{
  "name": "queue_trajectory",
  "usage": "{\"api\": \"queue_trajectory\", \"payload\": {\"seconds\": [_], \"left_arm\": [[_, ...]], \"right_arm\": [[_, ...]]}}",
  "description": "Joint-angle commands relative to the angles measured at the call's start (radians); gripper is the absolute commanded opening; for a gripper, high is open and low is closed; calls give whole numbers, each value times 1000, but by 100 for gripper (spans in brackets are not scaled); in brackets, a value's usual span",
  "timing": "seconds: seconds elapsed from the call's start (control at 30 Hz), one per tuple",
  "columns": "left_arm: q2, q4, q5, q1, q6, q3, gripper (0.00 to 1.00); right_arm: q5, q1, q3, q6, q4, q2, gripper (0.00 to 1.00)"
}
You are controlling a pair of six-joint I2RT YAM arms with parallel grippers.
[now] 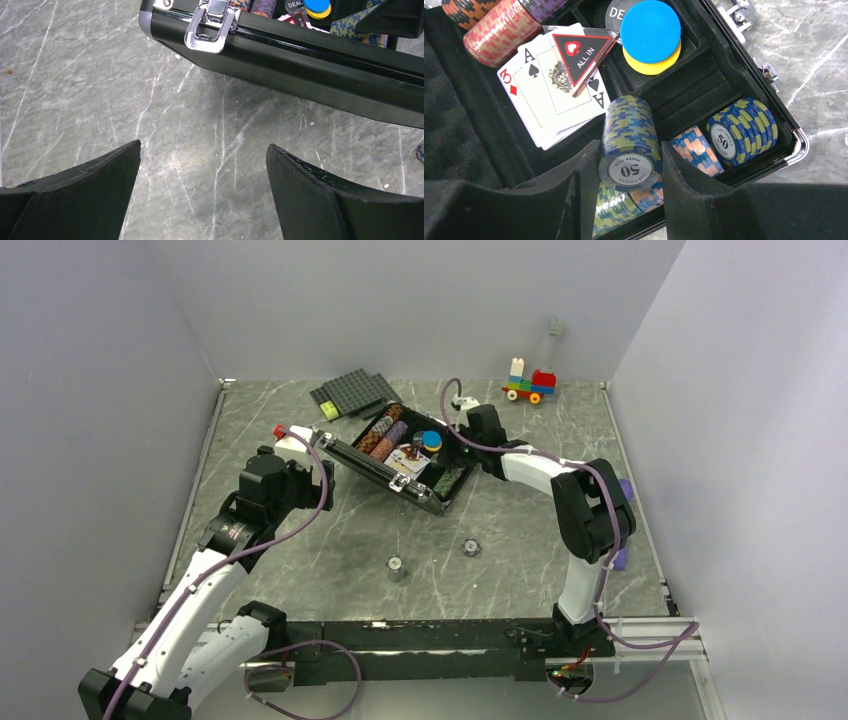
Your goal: Pack up texas hold em set
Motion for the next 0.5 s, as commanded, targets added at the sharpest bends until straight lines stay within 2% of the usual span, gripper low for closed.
{"api": "queue_trajectory", "payload": {"seconds": [0.0, 0.07, 0.1, 0.47], "left_arm": [[-2, 45, 8, 4, 1, 3, 99], [-2, 45, 9, 3, 0, 3, 99], [-1, 45, 10, 3, 1, 4, 99], [-11, 47, 8, 3, 0, 1, 99]], "right_arm": [[33, 1, 48, -27, -22, 3, 24], [63, 8, 46, -27, -23, -17, 6], [90, 14, 44, -29, -19, -30, 1], [507, 87, 75, -30, 36, -53, 0]]}}
